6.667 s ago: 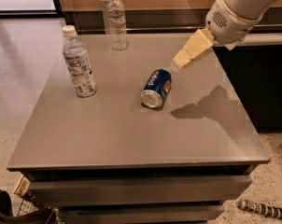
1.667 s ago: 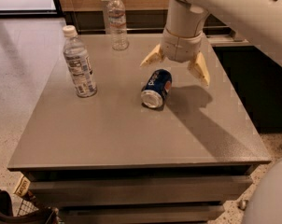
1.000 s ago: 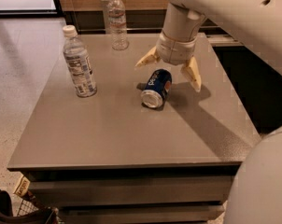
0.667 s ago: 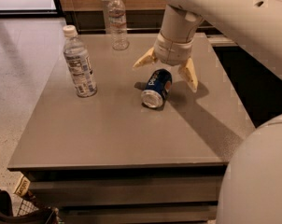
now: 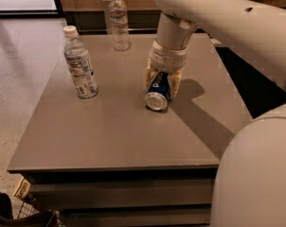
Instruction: Place pepsi can upright
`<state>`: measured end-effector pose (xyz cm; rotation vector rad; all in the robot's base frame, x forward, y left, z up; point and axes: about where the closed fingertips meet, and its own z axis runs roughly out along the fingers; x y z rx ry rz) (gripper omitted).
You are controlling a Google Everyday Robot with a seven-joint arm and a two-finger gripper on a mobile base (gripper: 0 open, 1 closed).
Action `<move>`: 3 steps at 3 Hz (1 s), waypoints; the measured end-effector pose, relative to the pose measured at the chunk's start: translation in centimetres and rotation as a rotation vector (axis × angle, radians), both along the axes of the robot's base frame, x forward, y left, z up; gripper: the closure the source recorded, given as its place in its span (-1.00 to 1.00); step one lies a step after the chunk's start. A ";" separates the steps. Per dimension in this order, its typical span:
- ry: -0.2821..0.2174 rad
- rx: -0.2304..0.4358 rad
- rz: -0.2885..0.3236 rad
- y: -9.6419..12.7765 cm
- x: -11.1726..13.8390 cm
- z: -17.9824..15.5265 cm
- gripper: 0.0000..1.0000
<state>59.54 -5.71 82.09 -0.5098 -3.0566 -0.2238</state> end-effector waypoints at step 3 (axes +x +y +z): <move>0.012 0.001 0.008 0.4 -0.2 0.0 1.00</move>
Offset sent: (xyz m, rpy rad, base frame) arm -0.0021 0.0039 -0.0007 0.0004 0.0125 0.0075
